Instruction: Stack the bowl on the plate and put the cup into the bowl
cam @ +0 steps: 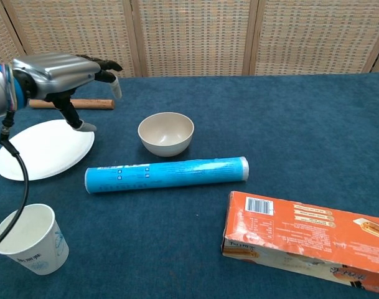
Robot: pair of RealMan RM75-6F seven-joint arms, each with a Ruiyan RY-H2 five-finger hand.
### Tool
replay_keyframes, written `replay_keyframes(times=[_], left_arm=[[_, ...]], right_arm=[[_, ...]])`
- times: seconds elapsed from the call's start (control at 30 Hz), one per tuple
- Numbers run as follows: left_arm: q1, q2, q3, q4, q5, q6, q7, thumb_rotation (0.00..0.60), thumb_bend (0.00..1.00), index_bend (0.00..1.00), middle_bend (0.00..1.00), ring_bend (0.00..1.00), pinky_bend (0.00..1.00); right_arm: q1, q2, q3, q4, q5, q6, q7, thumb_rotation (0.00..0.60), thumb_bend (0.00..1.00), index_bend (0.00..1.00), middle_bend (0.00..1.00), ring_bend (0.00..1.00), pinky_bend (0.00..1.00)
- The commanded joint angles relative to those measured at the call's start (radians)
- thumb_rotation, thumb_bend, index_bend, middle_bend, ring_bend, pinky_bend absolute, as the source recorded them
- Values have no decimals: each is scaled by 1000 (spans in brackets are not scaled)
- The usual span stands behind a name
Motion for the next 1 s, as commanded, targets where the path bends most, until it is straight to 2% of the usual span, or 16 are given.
replay_keyframes(times=[0.03,0.37,0.7,1.0], left_arm=[[-41,-45,10,38,-40,-12,36,600,243,299,0,0,0],[-139,-170,10,146,-139,-14,82,600,252,345,0,0,0],[-190,-222,37,208,-190,-18,106,600,256,381,0,0,0],[-231,-277,45,286,-230,-27,114,600,275,464,0,0,0]], right_arm=[[-1,3,5,13,13,-7,28,600,169,0,0,0,0],[-3,7,14,50,33,-19,111,600,170,0,0,0,0],[-5,8,17,68,36,-24,149,600,169,0,0,0,0],[-4,8,19,82,38,-31,179,600,170,0,0,0,0]])
